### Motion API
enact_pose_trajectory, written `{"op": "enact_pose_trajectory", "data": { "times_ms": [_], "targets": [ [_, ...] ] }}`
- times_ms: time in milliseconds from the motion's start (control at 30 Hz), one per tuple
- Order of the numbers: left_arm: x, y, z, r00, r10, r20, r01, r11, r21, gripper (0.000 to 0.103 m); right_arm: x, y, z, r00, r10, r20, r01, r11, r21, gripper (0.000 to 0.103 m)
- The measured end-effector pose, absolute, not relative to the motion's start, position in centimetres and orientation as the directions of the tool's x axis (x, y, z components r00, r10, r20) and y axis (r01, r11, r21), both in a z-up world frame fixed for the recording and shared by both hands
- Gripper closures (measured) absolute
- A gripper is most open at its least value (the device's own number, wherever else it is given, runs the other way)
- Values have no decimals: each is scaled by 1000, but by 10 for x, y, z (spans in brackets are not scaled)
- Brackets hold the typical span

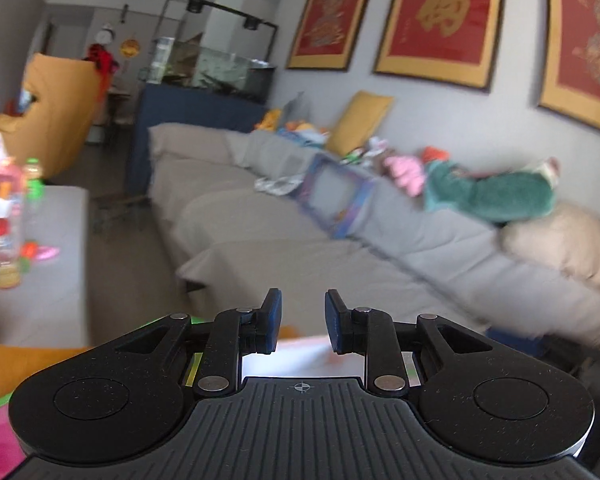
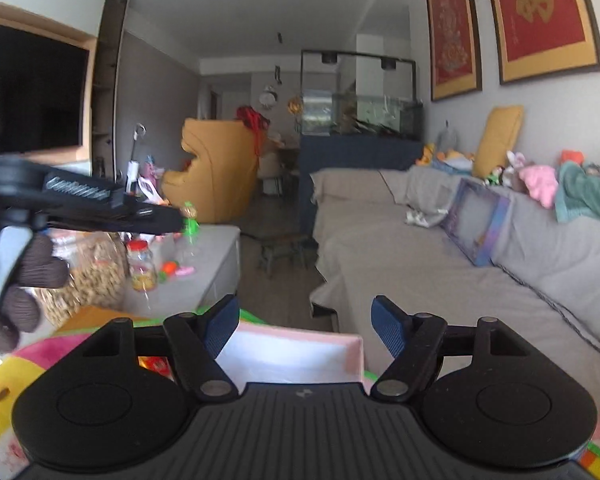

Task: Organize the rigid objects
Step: 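Carry both items over the pink box and open both grippers to drop them in, then grasp the red-and-silver tube with the right gripper while the left reaches toward the orange bottle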

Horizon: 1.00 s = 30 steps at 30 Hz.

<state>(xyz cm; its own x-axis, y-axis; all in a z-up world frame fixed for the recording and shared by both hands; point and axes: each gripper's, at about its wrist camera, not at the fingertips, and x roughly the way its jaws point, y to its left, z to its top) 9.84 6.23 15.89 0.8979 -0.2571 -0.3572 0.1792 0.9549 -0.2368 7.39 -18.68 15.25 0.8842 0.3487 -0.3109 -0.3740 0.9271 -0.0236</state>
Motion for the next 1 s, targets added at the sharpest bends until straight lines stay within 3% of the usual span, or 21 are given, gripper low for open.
{"op": "enact_pose_trajectory", "data": {
  "times_ms": [200, 333, 600, 700, 800, 1000],
  "targets": [
    [45, 115, 94, 865, -144, -480, 58, 980, -189, 76, 97, -177, 123, 821, 349, -451, -385, 923, 14, 29],
    [4, 147, 71, 838, -3, -545, -69, 991, -111, 76, 102, -152, 110, 753, 409, -515, -460, 888, 34, 29],
    [-49, 168, 48, 750, -127, -649, -15, 978, -209, 76, 70, -70, 100, 628, 553, -547, -642, 766, 38, 30],
    [-53, 151, 40, 750, -92, -655, -26, 985, -168, 76, 60, -42, 96, 585, 575, -572, -679, 733, 43, 32],
    [-52, 142, 38, 765, -80, -639, -22, 989, -149, 76, 57, -21, 92, 564, 572, -595, -692, 721, 37, 41],
    [-47, 158, 48, 802, -91, -591, -42, 977, -207, 76, 114, 24, 113, 470, 569, -674, -695, 710, 114, 41]
  ]
}}
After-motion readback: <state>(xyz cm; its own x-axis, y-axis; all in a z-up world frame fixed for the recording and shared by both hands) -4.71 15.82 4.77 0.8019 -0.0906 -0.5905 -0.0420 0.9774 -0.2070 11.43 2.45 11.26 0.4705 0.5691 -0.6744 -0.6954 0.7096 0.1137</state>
